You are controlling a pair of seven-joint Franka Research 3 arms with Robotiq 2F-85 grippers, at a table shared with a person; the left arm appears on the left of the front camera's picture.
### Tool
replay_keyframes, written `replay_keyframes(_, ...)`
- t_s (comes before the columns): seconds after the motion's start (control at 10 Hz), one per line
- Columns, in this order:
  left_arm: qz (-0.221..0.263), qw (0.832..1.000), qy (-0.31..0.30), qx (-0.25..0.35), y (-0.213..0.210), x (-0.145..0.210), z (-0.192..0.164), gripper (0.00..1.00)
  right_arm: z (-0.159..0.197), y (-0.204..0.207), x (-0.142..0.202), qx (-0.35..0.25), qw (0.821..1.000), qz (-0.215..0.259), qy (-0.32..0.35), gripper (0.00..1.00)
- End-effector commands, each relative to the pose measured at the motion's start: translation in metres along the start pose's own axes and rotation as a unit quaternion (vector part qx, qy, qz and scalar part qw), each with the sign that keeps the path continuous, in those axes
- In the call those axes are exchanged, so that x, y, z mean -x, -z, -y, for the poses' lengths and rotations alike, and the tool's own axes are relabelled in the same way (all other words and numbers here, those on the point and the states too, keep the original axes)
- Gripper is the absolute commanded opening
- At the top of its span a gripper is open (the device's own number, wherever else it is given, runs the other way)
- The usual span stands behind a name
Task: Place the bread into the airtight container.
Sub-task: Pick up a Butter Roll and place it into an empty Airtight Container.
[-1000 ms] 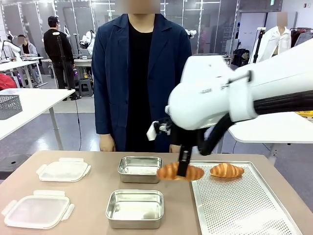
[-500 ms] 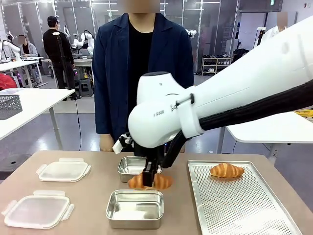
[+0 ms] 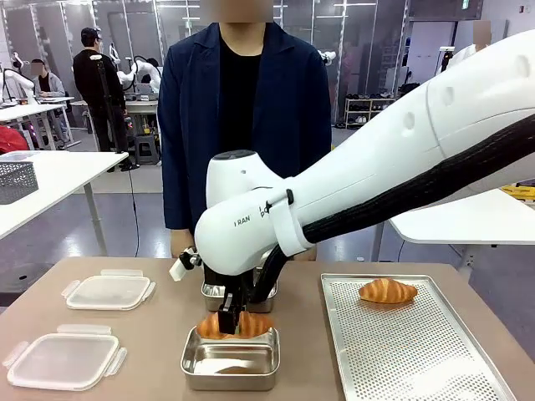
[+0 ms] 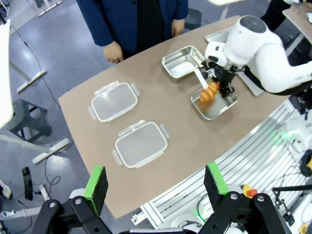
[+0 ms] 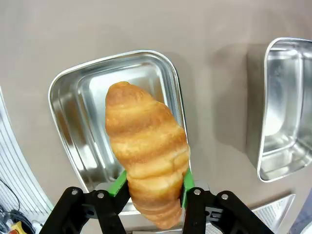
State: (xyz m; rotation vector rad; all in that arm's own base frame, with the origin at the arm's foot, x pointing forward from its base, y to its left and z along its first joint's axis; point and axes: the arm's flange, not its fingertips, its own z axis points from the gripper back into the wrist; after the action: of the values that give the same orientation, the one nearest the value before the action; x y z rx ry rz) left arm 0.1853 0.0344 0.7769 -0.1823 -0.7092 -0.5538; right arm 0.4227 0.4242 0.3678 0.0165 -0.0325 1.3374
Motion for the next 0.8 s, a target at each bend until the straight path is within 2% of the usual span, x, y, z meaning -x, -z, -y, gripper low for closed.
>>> replay_keyframes(0.0, 0.001, 1.0, 0.008, 0.005, 0.0, -0.002, 0.0, 1.0, -0.008, 0.015, -0.011, 0.004, 1.0, -0.019, 0.012, 0.43)
replay_keyframes(0.2, 0.001, 1.0, 0.008, 0.005, 0.0, -0.002, 0.0, 1.0, -0.014, 0.025, -0.012, 0.001, 1.0, -0.028, 0.009, 0.43)
replay_keyframes(0.5, 0.001, 1.0, 0.008, 0.005, 0.0, -0.002, 0.0, 1.0, -0.018, 0.025, -0.015, 0.012, 1.0, -0.026, 0.004, 0.98)
replay_keyframes(0.7, 0.001, 1.0, 0.008, 0.005, 0.0, -0.002, 0.0, 1.0, -0.019, 0.021, -0.011, 0.014, 1.0, -0.026, 0.003, 1.0)
